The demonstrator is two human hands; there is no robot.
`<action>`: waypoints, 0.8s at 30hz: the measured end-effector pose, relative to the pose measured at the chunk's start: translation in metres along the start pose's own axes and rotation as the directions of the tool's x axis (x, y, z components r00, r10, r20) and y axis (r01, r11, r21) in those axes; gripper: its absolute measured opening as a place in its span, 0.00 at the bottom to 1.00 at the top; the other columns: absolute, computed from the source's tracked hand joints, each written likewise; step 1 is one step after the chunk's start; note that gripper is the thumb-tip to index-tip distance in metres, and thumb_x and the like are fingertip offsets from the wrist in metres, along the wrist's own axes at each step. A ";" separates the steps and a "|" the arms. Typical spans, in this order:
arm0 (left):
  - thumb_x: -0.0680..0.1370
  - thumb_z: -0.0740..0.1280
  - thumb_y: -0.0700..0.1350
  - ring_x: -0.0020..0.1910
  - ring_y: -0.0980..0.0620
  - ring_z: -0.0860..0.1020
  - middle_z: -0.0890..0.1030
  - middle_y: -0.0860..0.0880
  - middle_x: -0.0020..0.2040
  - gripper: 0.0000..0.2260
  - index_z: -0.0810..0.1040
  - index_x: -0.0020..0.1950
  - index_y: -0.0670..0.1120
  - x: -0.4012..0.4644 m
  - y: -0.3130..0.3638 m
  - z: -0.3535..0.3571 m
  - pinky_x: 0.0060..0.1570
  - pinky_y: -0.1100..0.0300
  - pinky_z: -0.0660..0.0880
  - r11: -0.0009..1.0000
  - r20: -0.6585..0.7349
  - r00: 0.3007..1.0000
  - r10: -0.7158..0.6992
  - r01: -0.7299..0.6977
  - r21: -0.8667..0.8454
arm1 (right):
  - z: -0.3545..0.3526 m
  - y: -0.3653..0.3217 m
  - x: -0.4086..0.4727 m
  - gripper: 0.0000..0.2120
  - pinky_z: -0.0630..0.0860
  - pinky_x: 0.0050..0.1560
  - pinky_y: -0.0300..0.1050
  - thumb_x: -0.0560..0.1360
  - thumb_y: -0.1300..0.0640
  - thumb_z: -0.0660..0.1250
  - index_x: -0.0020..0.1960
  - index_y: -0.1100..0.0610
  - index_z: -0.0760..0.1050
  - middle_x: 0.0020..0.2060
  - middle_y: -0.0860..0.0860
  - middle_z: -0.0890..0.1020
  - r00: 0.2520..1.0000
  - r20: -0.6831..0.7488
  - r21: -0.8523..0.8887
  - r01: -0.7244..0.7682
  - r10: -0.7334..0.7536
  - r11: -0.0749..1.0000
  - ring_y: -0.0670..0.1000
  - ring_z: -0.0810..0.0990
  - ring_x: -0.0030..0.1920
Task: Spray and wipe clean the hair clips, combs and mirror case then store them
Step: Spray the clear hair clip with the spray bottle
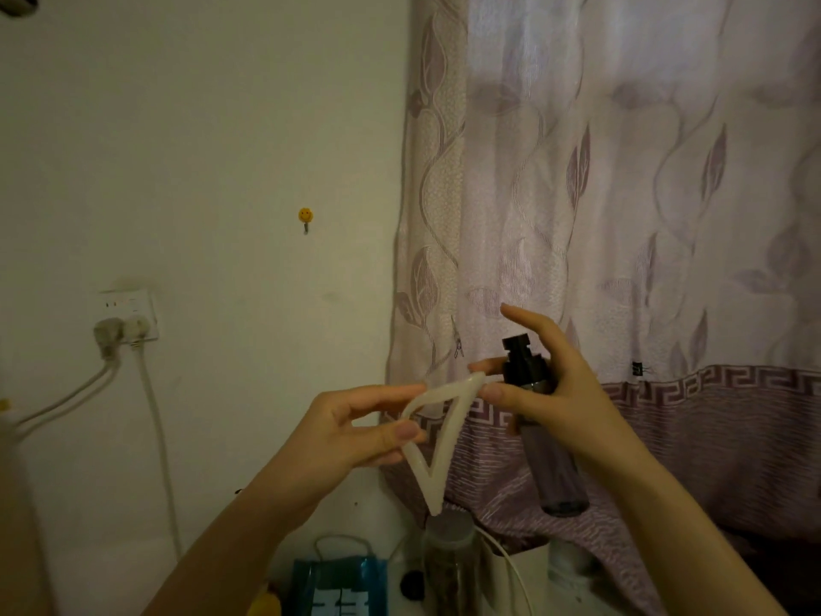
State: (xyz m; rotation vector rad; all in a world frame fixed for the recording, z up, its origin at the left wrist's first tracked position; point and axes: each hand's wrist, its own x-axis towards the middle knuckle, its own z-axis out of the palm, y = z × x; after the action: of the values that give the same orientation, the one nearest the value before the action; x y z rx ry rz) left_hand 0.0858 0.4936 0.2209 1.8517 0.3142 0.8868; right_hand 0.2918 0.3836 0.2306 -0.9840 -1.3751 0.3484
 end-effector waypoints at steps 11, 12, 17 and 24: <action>0.70 0.73 0.41 0.49 0.47 0.83 0.83 0.48 0.55 0.16 0.83 0.57 0.51 0.006 -0.004 -0.001 0.46 0.58 0.81 0.996 0.009 1.000 -0.008 0.007 0.092 | 0.004 0.007 -0.001 0.25 0.78 0.30 0.44 0.62 0.59 0.76 0.58 0.50 0.76 0.42 0.59 0.83 0.995 0.061 0.046 -0.084 0.081 0.995 0.53 0.83 0.39; 0.70 0.73 0.41 0.50 0.48 0.83 0.83 0.49 0.55 0.16 0.83 0.57 0.51 0.006 -0.005 -0.001 0.46 0.58 0.80 0.996 -0.011 1.000 -0.001 0.002 0.093 | 0.005 0.009 -0.002 0.25 0.78 0.30 0.44 0.62 0.59 0.76 0.58 0.50 0.76 0.42 0.59 0.83 0.996 0.042 0.055 -0.081 0.079 0.995 0.54 0.83 0.39; 0.67 0.73 0.48 0.52 0.57 0.82 0.84 0.56 0.52 0.20 0.80 0.59 0.55 0.005 -0.005 0.004 0.49 0.65 0.79 0.992 -0.122 0.990 0.071 -0.058 0.111 | 0.015 0.018 -0.007 0.25 0.78 0.31 0.44 0.61 0.59 0.75 0.57 0.54 0.75 0.42 0.59 0.84 0.992 -0.083 0.133 -0.082 0.093 0.988 0.54 0.83 0.39; 0.58 0.73 0.59 0.49 0.63 0.81 0.84 0.61 0.49 0.31 0.72 0.60 0.65 0.000 -0.010 0.015 0.42 0.68 0.78 1.000 -0.238 0.971 0.018 -0.020 -0.005 | 0.035 0.032 -0.016 0.18 0.77 0.29 0.40 0.67 0.67 0.72 0.54 0.53 0.76 0.37 0.50 0.85 0.920 -0.366 0.348 -0.003 0.139 0.937 0.49 0.84 0.37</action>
State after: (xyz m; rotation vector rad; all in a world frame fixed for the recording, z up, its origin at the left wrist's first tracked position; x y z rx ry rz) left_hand 0.0982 0.4884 0.2091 1.7457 0.4412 1.1251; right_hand 0.2667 0.4034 0.1925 -0.7632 -0.8824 0.4087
